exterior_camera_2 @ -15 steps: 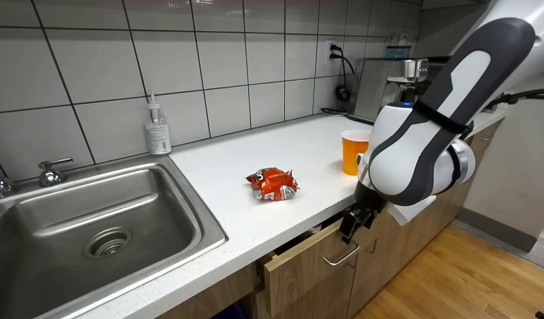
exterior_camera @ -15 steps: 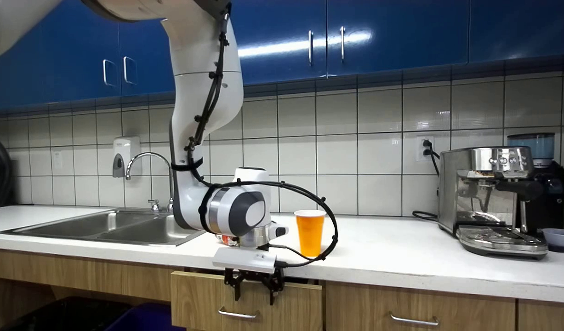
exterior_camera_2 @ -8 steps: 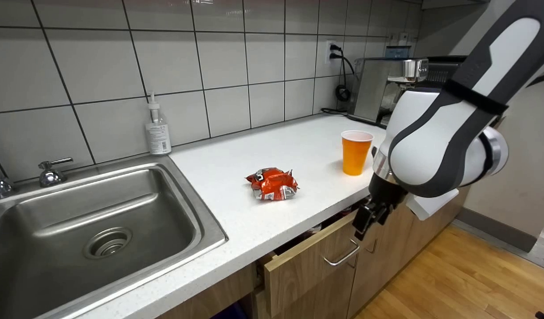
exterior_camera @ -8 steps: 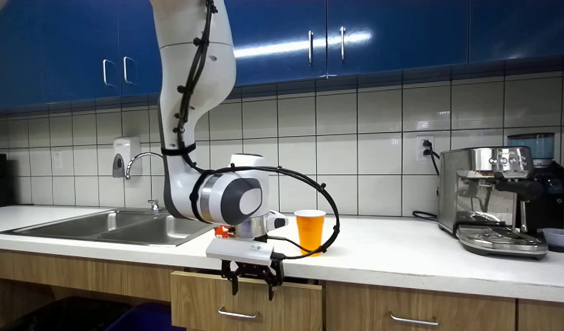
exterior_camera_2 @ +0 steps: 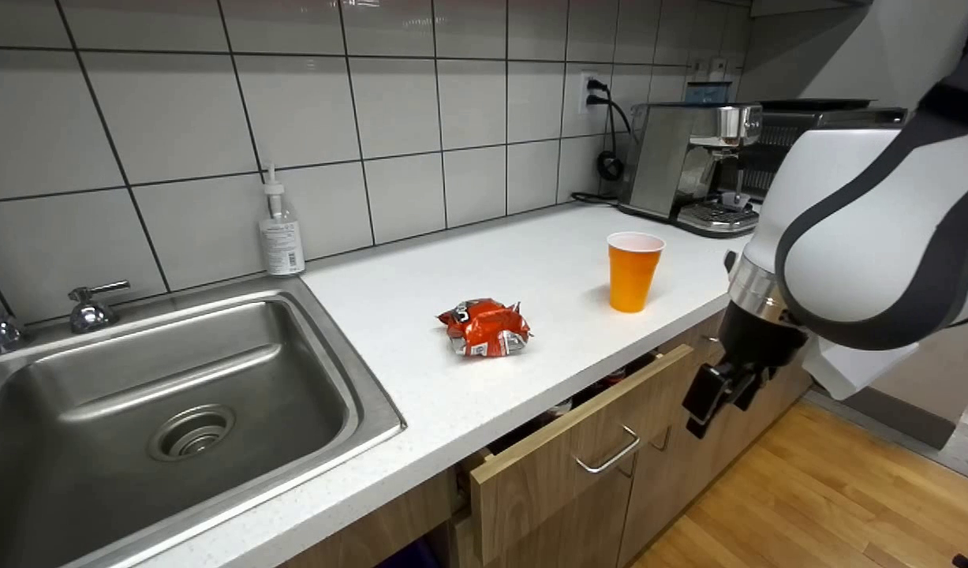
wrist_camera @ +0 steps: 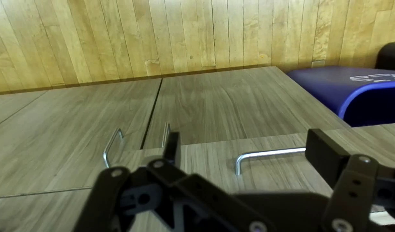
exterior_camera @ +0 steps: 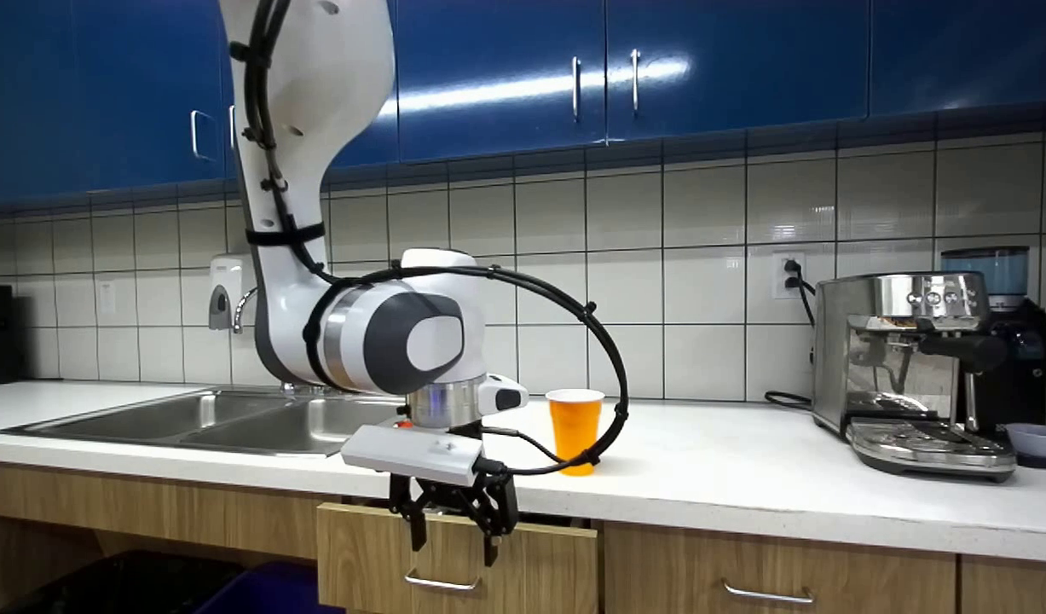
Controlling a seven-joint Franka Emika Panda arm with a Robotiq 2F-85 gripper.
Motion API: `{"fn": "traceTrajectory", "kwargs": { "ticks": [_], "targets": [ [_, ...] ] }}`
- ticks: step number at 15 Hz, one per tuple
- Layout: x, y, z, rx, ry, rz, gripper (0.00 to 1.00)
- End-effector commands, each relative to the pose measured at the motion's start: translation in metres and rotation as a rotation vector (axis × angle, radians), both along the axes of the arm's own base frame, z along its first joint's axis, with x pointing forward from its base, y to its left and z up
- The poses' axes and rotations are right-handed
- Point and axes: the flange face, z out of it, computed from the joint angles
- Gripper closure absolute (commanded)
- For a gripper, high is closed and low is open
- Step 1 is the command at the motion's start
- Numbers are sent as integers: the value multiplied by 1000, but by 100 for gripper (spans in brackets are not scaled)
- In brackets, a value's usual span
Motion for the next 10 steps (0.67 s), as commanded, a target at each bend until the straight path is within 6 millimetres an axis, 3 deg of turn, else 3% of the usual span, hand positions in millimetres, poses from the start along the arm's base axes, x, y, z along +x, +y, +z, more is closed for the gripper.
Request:
{"fn": "traceTrajectory", "kwargs": {
  "ticks": [1, 9, 10],
  "targets": [
    [-31, -1, 31, 4, 25, -56, 0],
    [-49, -7, 57, -36, 128, -64, 0],
    [-42, -13, 46, -25, 109, -60, 0]
  ]
}}
